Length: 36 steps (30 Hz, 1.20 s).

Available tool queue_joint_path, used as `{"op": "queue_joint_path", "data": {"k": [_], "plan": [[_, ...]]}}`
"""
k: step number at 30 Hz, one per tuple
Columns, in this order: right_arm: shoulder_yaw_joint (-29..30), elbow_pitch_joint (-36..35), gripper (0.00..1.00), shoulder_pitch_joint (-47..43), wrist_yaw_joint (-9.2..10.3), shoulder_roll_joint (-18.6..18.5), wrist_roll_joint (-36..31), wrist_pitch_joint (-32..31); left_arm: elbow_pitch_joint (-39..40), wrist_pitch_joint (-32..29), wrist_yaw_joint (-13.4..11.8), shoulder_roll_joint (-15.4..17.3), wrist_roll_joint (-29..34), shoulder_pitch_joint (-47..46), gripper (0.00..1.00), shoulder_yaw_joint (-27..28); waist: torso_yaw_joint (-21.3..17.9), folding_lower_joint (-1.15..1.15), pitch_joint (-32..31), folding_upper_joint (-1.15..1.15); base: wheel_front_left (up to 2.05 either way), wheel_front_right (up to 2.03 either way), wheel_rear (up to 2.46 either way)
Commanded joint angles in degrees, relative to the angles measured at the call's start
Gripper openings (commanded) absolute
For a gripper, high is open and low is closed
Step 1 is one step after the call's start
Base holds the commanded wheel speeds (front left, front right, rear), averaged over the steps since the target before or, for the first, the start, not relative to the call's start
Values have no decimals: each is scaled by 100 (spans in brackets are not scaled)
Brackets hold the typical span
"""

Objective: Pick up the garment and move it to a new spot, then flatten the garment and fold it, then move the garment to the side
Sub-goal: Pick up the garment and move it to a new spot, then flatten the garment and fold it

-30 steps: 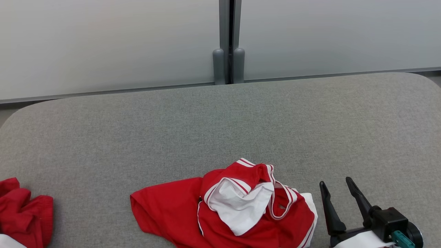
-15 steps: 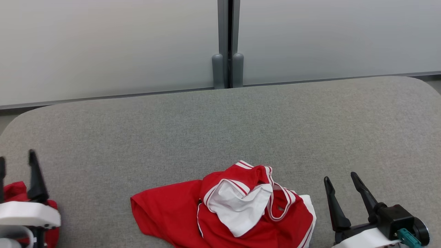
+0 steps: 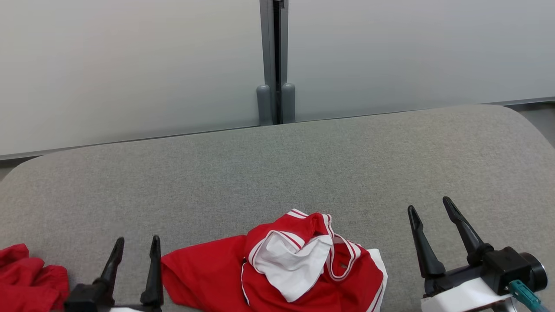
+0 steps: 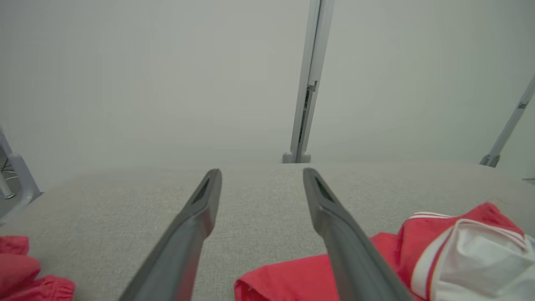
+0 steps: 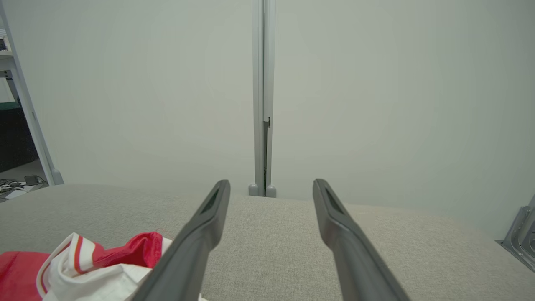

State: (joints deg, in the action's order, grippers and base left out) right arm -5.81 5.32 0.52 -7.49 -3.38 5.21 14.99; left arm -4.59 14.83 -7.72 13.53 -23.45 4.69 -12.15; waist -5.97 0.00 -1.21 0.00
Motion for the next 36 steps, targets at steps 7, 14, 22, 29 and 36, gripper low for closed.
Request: {"op": "queue_joint_path", "data": {"k": [7,14,22,29,36], "plan": [[256,-43,100,-269,-1,-99,2,30,-278,41,-69,-209,177,704,100,499,79,0,-183,0,0,0,0],[513,37,100,-441,-1,-68,2,30,-119,42,237,-503,539,1032,100,1084,219,0,-255,0,0,0,0],[545,102,100,-443,-1,-38,-18,30,-135,32,529,-740,814,1023,100,1339,245,0,-273,0,0,0,0],[457,144,100,-375,-1,-16,9,30,-86,32,729,-872,1011,915,100,1450,149,0,-267,0,0,0,0],[375,134,100,-284,-1,-28,9,30,90,-83,1128,-946,1193,405,100,823,-141,0,-202,0,0,0,0]]}}
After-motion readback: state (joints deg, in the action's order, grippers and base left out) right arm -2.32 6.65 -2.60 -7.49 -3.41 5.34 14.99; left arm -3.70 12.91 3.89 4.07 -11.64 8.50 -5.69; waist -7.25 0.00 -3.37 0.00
